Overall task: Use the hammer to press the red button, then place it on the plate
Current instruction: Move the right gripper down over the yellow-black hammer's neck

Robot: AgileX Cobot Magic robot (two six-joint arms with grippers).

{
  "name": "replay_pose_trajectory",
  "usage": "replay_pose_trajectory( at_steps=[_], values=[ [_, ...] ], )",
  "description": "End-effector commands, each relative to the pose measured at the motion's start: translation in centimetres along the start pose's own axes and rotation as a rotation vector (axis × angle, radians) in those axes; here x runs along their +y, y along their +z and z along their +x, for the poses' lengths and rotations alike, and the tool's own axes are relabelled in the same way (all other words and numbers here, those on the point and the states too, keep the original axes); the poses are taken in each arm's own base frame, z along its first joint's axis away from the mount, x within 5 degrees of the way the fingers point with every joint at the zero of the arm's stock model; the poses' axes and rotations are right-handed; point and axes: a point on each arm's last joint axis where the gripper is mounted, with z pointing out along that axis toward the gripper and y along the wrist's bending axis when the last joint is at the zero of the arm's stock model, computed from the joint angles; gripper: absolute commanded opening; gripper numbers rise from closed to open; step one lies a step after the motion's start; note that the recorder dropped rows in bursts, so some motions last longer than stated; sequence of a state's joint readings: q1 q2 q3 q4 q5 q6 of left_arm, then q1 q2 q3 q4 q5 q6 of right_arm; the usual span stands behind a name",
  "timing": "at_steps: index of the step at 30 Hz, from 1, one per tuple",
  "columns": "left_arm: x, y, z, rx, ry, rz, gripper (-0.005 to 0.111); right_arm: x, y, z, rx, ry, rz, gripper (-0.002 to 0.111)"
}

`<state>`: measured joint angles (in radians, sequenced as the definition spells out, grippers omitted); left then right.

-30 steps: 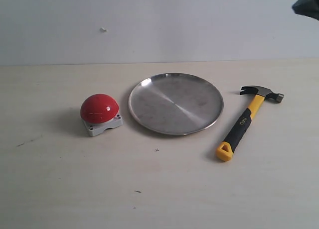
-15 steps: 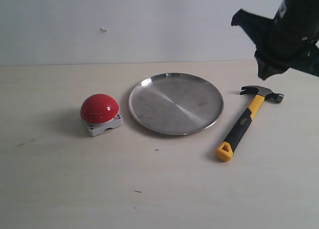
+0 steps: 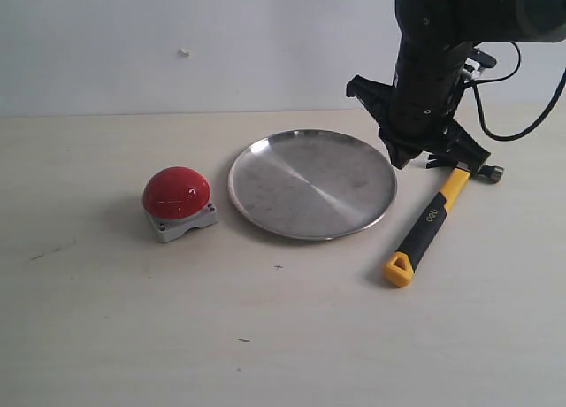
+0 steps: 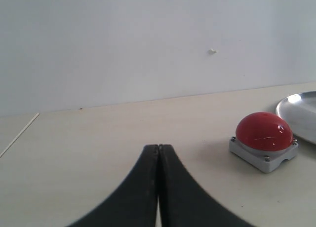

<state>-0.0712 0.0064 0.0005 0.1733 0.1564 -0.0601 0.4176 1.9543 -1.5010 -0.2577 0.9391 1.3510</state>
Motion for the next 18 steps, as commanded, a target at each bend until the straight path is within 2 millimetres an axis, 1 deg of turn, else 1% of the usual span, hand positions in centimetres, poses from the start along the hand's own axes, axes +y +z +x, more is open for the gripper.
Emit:
replay_pose_trajectory(
  at_steps=[1,3,5,15,18],
  values=[
    [0.02,-0.05,-0.08,-0.01,-0.004,-0.003,0.001,-0.13,-0.11,0.01,0.004,0.02,0.035,0.0],
    [0.02,-0.05,-0.08,-0.01,-0.004,-0.003,0.001,-0.46,-0.13,0.01,0.002,0.061,0.072,0.0],
    [0.02,-0.05,-0.08,-0.01,-0.004,-0.003,0.001,-0.61,-0.07,-0.28,-0.003,0.068,0.077,0.0],
    [0.02,-0.05,-0.08,-0.01,-0.004,-0.003,0.001,-0.67,-0.06,-0.44,-0.013,0.067,0.08,0.0],
    [0.02,-0.05,-0.08,-0.01,-0.004,-0.003,0.001,-0.89,-0.08,-0.41,-0.011,0.066,0.105,0.0]
  ],
)
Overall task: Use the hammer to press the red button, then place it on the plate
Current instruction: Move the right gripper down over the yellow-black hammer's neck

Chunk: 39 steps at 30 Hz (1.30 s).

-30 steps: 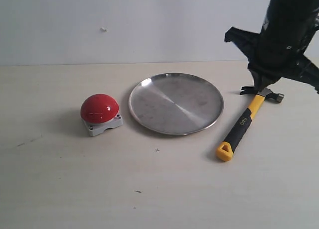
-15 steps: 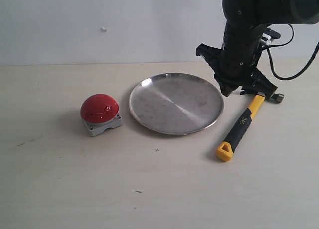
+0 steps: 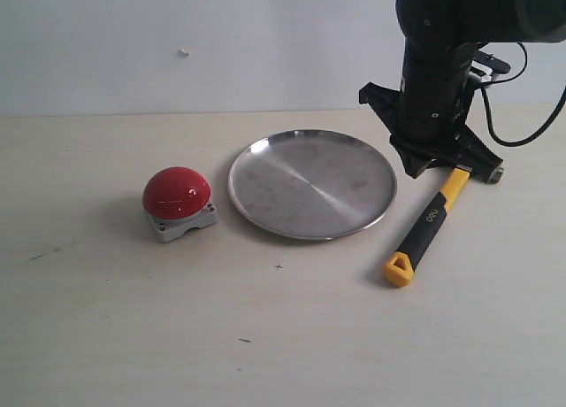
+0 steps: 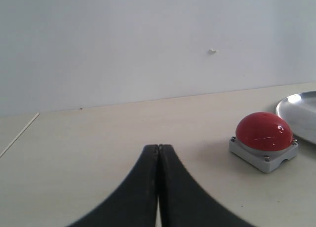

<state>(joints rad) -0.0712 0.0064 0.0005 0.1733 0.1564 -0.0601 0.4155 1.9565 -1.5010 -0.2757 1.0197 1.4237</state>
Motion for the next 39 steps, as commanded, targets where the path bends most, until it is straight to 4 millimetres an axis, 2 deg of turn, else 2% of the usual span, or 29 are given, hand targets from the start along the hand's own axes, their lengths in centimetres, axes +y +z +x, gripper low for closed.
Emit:
replay_pose_trajectory(
  at_steps=[1,5,9,12,20,21,24,26,29,39],
  values=[
    [0.0,-0.1,-0.1,-0.01,-0.004,-0.003,0.001,-0.3,-0.1,-0.7,-0.01,0.009,0.026,0.0],
    [0.0,-0.1,-0.1,-0.01,-0.004,-0.003,0.001,-1.0,0.4,-2.0,-0.012,0.019,0.063,0.001],
    [0.0,-0.1,-0.1,-0.01,-0.004,-0.003,0.001,-1.6,2.1,-3.7,-0.007,0.045,0.091,0.016],
    [0.0,-0.1,-0.1,-0.01,-0.004,-0.003,0.001,-1.9,2.8,-4.3,-0.007,0.061,0.101,0.023],
    [0.0,-0.1,-0.1,-0.01,-0.004,-0.003,0.001,-2.0,2.8,-4.0,0.035,0.056,0.109,0.028],
    [0.0,-0.1,-0.1,-0.01,-0.004,-0.003,0.001,-1.9,2.8,-3.9,0.039,0.059,0.107,0.03],
    [0.0,-0.1,-0.1,-0.01,-0.004,-0.003,0.001,-1.2,2.9,-4.2,0.015,0.057,0.023,0.047],
    [0.0,-0.1,-0.1,-0.01,-0.004,-0.003,0.001,-0.5,2.9,-4.5,-0.013,0.046,-0.057,0.05],
    [0.0,-0.1,-0.1,-0.01,-0.004,-0.003,0.001,-0.6,3.0,-5.1,-0.023,0.043,-0.067,0.051],
    [0.0,-0.1,-0.1,-0.01,-0.004,-0.003,0.001,-0.7,3.0,-5.1,-0.019,0.046,-0.066,0.051]
  ],
)
